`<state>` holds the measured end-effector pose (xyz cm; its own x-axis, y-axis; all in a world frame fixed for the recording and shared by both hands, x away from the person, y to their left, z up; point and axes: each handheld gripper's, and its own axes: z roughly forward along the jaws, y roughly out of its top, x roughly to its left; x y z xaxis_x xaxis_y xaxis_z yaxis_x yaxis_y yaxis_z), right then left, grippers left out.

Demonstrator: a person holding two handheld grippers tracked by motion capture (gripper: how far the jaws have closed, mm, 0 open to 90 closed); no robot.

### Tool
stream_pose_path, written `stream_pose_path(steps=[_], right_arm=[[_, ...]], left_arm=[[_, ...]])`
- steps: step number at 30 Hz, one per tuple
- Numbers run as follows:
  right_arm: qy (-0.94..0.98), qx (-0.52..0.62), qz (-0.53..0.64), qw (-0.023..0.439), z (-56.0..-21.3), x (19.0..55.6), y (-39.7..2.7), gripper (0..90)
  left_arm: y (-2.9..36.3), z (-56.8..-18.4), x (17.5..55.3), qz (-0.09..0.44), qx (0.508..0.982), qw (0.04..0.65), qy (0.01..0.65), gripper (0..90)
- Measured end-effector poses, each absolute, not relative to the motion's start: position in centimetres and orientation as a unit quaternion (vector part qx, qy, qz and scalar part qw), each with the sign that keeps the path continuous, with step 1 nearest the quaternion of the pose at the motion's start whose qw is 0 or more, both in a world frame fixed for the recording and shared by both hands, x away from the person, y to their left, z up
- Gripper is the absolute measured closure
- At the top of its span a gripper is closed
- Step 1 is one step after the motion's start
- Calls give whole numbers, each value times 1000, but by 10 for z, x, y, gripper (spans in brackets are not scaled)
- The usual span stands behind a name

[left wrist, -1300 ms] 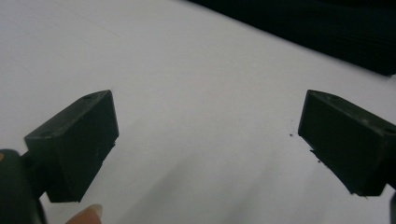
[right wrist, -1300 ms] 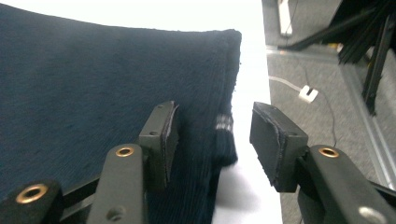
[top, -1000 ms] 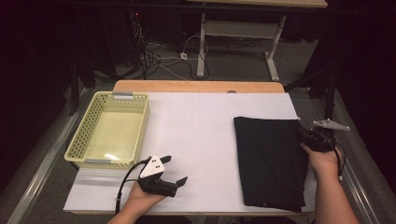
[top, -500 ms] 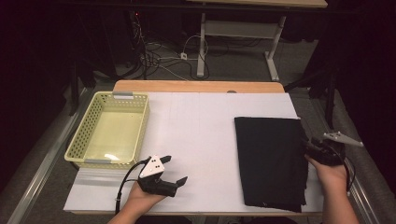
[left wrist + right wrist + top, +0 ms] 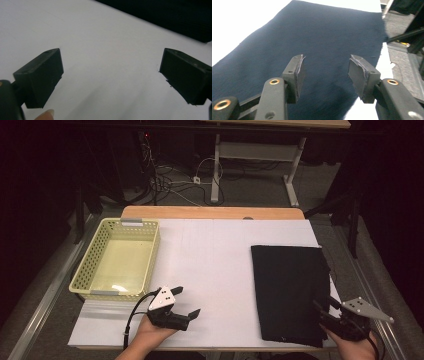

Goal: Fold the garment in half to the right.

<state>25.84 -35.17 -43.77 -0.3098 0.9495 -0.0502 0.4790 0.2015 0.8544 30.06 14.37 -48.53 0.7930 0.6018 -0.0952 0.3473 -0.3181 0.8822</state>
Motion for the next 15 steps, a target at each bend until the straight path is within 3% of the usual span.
stream_pose_path(steps=[7,15], right_arm=[[719,473,415,295,-434,232,-319,475],[747,428,428,276,-439,229,-271,475]], left_arm=[[144,-485,301,124,801,505,297,46],[144,-485,301,124,801,505,296,46]])
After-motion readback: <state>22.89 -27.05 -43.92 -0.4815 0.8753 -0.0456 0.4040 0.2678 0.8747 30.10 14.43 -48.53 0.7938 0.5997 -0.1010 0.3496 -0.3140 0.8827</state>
